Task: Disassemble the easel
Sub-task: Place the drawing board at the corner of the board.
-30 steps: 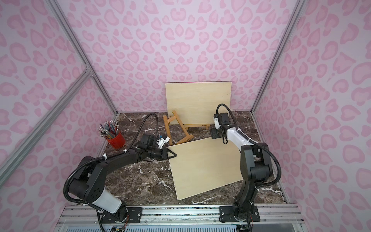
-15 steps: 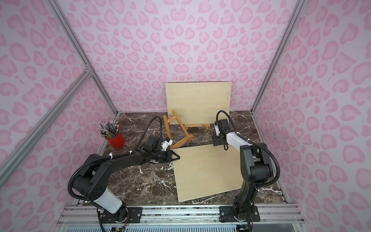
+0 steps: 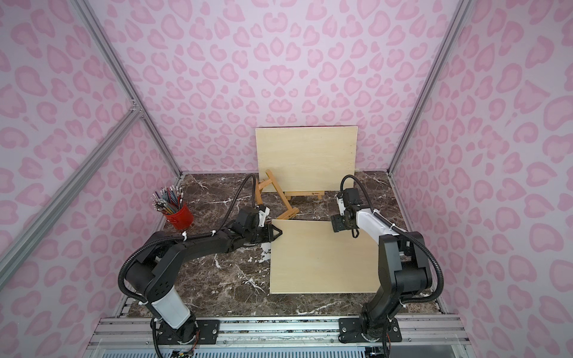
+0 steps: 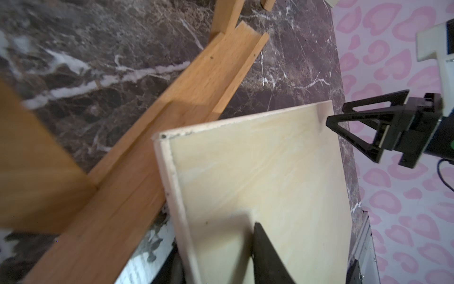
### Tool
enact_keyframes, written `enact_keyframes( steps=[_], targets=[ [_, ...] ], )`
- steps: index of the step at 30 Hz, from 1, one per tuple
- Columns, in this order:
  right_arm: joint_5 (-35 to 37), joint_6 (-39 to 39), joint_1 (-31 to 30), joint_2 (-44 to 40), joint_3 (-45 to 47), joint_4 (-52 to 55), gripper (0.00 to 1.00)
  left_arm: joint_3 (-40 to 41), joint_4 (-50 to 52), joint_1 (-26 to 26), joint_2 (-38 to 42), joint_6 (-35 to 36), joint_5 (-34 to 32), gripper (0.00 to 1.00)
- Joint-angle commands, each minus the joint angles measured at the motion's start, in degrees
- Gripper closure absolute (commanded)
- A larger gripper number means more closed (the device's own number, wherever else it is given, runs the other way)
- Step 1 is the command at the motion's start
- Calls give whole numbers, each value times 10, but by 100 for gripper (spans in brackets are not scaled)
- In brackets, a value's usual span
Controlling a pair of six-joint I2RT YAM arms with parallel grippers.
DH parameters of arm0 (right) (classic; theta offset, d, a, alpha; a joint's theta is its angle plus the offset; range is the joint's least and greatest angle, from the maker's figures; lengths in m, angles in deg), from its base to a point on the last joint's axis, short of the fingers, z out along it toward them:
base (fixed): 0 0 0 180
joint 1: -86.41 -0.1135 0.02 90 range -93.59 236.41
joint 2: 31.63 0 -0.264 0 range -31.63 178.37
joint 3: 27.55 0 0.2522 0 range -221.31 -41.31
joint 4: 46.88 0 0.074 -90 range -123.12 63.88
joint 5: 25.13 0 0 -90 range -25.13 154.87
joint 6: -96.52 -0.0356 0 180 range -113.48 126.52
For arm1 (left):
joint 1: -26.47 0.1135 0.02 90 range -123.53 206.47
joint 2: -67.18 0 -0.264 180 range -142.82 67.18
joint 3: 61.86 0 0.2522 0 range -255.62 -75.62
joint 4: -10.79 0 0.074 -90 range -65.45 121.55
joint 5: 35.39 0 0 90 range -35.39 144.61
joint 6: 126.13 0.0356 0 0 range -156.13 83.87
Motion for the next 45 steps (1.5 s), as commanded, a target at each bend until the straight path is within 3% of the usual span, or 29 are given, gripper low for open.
enact_keyframes(
  steps=[1,21,38,45],
  targets=[
    [-19,-15,6,-13,3,5,17,-11,59,-17,-18,83,-146,98],
    [-141,-59,21,-124,73,-48,13,-109,96,-117,-104,51,-191,98],
    [-157,-62,20,-138,103,-71,11,-86,37,-178,-143,-54,-248,98],
    [-156,-68,21,-137,117,-81,11,-88,43,-184,-141,-49,-262,98]
  ],
)
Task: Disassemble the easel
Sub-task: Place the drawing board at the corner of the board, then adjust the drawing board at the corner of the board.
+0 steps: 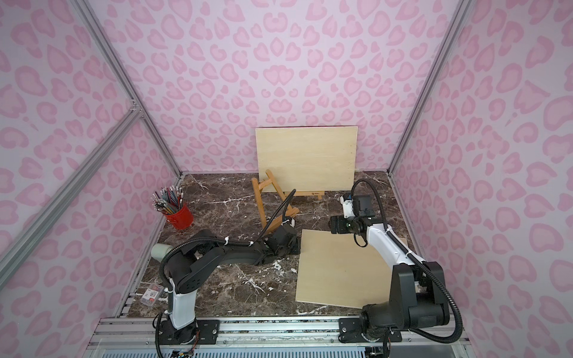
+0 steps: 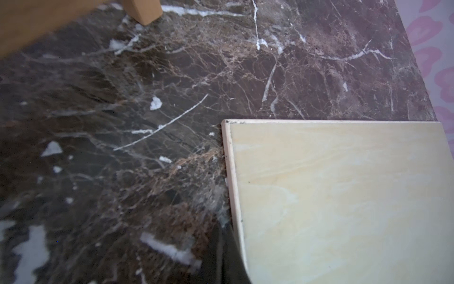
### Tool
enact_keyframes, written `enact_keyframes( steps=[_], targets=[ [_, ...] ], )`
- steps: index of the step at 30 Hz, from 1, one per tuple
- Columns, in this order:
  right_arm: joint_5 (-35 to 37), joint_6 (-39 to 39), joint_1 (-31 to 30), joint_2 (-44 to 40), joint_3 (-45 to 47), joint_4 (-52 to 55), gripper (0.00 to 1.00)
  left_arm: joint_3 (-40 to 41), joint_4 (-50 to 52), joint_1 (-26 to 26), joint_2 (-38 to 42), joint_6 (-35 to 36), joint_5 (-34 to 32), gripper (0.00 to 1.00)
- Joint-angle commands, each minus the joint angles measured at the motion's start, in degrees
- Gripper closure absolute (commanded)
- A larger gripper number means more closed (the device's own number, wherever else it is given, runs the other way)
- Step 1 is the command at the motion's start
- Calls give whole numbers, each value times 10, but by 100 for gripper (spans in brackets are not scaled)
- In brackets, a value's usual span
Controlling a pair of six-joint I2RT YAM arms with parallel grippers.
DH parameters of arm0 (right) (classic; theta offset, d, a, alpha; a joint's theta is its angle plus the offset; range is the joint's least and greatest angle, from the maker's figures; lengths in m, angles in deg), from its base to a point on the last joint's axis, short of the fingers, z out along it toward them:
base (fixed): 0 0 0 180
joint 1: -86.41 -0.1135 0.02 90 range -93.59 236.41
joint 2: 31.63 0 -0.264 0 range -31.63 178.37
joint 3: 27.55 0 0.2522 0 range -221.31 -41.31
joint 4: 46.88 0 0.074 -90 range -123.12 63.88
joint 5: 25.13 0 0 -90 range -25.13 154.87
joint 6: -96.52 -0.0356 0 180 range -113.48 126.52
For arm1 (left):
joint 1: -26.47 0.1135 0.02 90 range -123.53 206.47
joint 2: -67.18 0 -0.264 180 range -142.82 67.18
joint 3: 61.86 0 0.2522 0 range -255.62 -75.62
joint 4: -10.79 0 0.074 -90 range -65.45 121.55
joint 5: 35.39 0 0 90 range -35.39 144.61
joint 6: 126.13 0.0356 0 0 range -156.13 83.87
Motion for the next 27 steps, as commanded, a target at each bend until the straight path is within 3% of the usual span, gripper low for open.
enact_keyframes(
  steps=[1,10,14,20,23,27],
  targets=[
    [5,-11,1,2,17,-18,10,3,76,-1,7,11,-18,98],
    [-8,-40,11,14,80,-63,7,-12,127,-5,52,46,-47,91],
    [57,-40,-76,34,62,-53,6,6,143,-5,79,47,-54,82],
    [141,-57,-181,102,23,-75,5,43,182,-5,150,55,-76,60],
    [165,-48,-206,157,-30,-74,9,63,204,-5,187,59,-93,59],
    [144,-35,-208,215,-90,-76,16,81,228,-4,225,60,-109,58]
  ],
)
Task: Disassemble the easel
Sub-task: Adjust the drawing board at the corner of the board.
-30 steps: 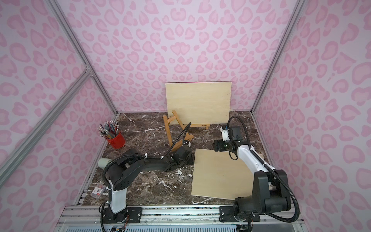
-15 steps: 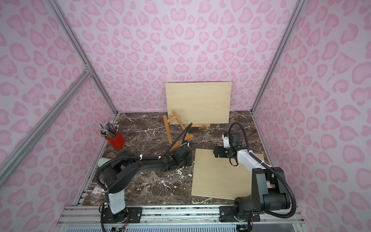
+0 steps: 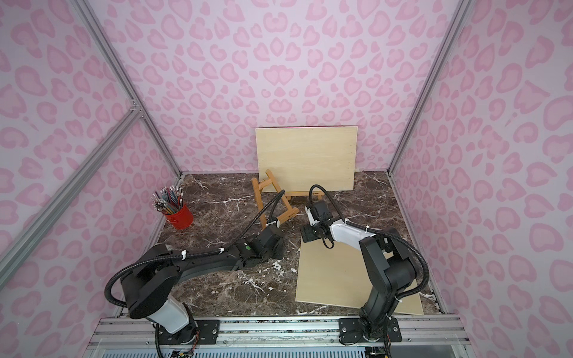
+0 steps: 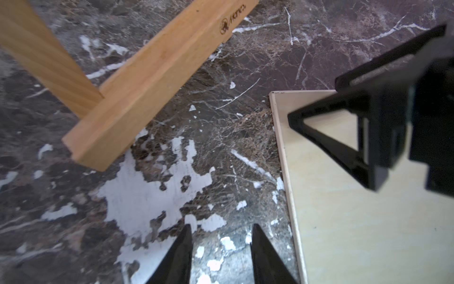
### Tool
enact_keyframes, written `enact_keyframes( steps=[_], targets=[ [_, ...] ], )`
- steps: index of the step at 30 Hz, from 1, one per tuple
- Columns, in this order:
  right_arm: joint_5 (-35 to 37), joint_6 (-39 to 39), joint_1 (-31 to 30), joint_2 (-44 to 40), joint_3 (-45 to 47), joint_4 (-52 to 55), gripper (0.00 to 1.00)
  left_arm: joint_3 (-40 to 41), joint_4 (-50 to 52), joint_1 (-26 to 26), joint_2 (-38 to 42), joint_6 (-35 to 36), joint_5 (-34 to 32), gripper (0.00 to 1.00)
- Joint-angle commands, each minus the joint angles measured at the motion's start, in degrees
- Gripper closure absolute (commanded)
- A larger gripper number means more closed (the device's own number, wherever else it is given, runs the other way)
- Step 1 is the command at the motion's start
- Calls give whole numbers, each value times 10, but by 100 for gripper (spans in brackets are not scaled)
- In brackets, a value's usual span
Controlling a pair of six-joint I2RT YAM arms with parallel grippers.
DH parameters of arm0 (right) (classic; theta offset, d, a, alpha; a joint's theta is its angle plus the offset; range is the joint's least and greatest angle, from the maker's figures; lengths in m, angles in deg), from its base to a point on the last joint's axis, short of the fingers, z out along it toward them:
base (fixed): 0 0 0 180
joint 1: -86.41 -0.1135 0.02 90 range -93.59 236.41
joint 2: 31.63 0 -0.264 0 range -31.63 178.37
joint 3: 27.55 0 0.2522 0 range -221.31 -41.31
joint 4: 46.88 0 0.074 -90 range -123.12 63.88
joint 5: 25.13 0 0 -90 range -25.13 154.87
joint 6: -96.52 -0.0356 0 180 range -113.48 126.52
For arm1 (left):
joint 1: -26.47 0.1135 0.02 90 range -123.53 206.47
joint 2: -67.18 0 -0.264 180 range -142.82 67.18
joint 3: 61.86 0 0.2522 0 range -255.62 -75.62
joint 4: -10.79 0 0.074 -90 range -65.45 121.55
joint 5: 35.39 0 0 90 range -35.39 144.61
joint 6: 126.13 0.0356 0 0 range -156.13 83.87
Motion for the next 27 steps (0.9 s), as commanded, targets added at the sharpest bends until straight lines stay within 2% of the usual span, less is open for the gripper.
enact_keyframes(
  steps=[1,5,11,22,27],
  targets=[
    [2,14,2,41,-37,0,17,11,32,2,23,6,-27,58],
    [-34,24,4,105,-103,39,17,25,41,4,42,6,-33,58],
    [-87,23,0,137,-131,63,18,42,45,9,59,3,-38,58],
    [-110,22,-22,104,-76,83,18,48,44,15,63,3,-37,58],
    [-119,22,-29,91,-52,84,17,57,34,15,63,-1,-33,54]
  ],
)
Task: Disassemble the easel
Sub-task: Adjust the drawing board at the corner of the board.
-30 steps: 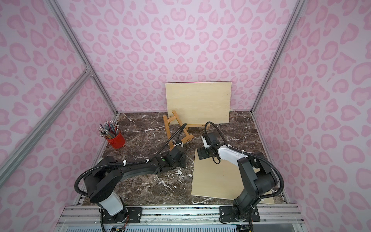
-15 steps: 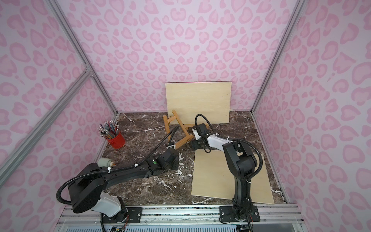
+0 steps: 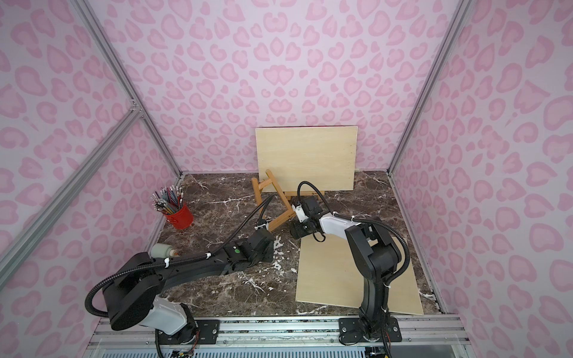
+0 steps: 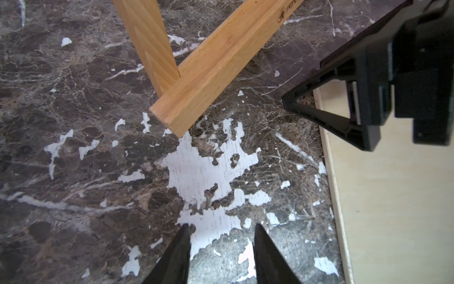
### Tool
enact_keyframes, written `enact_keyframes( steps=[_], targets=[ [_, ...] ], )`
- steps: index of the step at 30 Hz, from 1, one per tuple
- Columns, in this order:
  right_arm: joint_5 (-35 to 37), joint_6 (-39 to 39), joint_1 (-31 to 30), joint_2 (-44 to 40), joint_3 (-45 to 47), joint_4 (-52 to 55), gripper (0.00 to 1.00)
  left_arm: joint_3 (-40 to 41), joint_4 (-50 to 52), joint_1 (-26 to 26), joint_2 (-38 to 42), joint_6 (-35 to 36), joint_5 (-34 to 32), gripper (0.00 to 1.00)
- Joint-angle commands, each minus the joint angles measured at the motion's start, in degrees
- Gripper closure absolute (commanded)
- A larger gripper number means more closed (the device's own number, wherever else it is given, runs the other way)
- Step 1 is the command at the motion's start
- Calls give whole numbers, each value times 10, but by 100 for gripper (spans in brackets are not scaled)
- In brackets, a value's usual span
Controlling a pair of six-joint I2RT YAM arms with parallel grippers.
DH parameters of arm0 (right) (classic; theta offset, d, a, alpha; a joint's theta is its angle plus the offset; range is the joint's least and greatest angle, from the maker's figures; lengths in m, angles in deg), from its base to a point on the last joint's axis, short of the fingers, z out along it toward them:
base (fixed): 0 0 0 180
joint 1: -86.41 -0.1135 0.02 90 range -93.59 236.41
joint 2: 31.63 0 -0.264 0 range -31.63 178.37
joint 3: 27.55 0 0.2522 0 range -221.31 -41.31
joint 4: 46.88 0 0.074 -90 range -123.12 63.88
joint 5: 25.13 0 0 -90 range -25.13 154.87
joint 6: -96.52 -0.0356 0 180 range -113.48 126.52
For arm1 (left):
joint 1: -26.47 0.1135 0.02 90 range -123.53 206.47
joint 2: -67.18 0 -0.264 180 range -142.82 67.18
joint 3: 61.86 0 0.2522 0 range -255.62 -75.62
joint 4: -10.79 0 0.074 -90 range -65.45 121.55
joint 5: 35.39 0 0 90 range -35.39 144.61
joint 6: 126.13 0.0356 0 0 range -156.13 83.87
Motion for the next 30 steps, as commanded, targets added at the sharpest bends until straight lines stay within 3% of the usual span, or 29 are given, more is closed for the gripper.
enact_keyframes(
  steps=[1,30],
  targets=[
    [-19,-10,-7,6,18,85,17,5,-7,0,3,-2,-3,54],
    [-40,-24,-41,-21,75,71,15,18,-16,1,8,-6,-3,50]
  ],
)
